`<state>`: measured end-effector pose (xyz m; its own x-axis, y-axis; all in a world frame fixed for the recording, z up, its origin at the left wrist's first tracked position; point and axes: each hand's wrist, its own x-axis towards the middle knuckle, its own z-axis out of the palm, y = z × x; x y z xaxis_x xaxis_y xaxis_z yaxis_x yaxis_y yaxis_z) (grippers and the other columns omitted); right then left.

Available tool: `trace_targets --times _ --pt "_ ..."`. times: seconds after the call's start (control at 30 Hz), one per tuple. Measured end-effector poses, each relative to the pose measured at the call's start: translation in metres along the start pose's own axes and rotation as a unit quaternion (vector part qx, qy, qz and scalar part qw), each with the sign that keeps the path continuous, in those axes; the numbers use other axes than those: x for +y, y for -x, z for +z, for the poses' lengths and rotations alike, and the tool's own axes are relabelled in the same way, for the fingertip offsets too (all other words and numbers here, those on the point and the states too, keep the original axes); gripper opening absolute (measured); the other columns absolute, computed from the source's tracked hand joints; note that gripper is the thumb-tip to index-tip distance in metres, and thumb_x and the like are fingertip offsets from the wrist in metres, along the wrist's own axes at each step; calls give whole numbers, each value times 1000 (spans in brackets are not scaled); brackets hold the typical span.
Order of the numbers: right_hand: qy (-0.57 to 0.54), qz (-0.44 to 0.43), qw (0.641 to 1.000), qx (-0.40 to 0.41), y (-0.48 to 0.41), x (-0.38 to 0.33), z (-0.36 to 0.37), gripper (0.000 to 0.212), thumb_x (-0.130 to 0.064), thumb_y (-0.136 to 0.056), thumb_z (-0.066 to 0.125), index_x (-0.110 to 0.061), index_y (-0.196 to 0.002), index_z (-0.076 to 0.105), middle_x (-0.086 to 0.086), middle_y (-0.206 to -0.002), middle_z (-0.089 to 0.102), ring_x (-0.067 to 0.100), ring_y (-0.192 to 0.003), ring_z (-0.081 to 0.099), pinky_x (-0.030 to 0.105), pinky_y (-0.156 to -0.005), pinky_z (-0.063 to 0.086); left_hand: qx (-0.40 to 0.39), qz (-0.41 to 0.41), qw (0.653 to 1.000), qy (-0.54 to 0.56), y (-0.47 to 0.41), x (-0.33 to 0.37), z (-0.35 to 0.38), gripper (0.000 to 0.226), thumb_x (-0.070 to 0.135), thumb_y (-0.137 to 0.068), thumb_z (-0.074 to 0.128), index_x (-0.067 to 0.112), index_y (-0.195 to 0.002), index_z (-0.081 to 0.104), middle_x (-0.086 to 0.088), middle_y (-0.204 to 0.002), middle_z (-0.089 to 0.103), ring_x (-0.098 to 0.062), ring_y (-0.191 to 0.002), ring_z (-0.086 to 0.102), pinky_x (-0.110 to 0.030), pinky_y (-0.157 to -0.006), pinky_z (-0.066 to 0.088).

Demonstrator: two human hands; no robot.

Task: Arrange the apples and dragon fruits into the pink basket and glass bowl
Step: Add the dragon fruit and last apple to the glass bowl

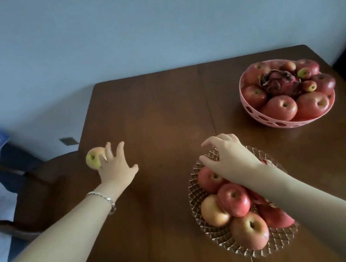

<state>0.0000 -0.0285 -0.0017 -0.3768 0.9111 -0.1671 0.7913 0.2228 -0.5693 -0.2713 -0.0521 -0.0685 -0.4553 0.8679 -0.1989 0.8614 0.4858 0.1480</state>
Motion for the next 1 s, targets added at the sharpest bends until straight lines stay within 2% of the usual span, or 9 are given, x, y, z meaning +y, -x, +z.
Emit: trace_targets --times 0.1,0.23,0.33,0.43,0.6,0.7,0.8,0.9,1.0 --pt "8 -7 1000 1 -17 -13 9 35 -36 -88 55 -21 -120 56 1 -118 56 19 -121 40 29 -95 39 -18 -40 998 -35 -38 -28 0 81 37 -83 66 26 -147 18 -15 -157 4 -43 -141 16 -53 -110 31" --pt "2 2 1000 6 -27 -22 19 33 -34 -88 55 -21 -118 58 0 -115 57 17 -117 42 28 -95 40 -46 -95 994 -16 -62 -47 10 79 30 -82 68 29 -146 21 -14 -157 7 -46 -135 23 -55 -104 38" --pt "0 12 1000 2 -31 -23 26 31 -33 -88 56 -21 -117 59 -1 -114 57 17 -115 42 32 -97 42 -25 -114 993 -29 -70 -55 16 70 25 -83 68 25 -141 30 -19 -145 24 -42 -123 31 -50 -95 45" --pt "3 21 1000 -4 -29 -19 29 30 -31 -88 56 -20 -116 60 -1 -112 58 17 -115 43 28 -96 40 -13 -123 992 -27 -69 -51 12 63 28 -79 71 25 -133 38 -20 -129 40 -39 -116 38 -49 -90 45" --pt "-19 10 1000 7 -16 -10 27 23 -25 -88 58 -20 -110 63 -4 -108 60 14 -114 45 15 -86 29 -11 -7 996 86 -30 -4 -2 73 47 -65 76 32 -128 40 -8 -126 49 -33 -114 46 -45 -91 44" --pt "-27 -3 999 34 -3 -1 18 19 -20 -87 60 -18 -104 67 -7 -103 59 13 -112 46 9 -82 23 -50 52 973 221 15 44 -18 86 46 -61 79 27 -131 34 -2 -127 49 -27 -118 47 -43 -93 46" --pt "-23 7 995 100 12 15 1 18 -15 -82 64 -15 -99 69 -1 -103 62 19 -111 48 11 -85 25 -96 122 947 282 55 88 -26 79 45 -60 81 25 -124 38 3 -119 47 -17 -108 49 -30 -83 45" --pt "19 92 987 131 25 39 -18 36 -31 -81 64 -18 -114 62 4 -117 55 25 -119 43 27 -98 34 -132 173 922 320 76 120 -22 73 37 -60 84 27 -120 43 6 -118 45 -10 -100 48 -16 -74 37" --pt "50 251 966 27 38 62 -32 67 -60 -78 56 -25 -133 42 10 -129 46 30 -122 42 40 -97 42 -145 183 917 324 90 147 -12 76 29 -62 84 27 -126 44 3 -124 43 -13 -105 48 -18 -82 37"
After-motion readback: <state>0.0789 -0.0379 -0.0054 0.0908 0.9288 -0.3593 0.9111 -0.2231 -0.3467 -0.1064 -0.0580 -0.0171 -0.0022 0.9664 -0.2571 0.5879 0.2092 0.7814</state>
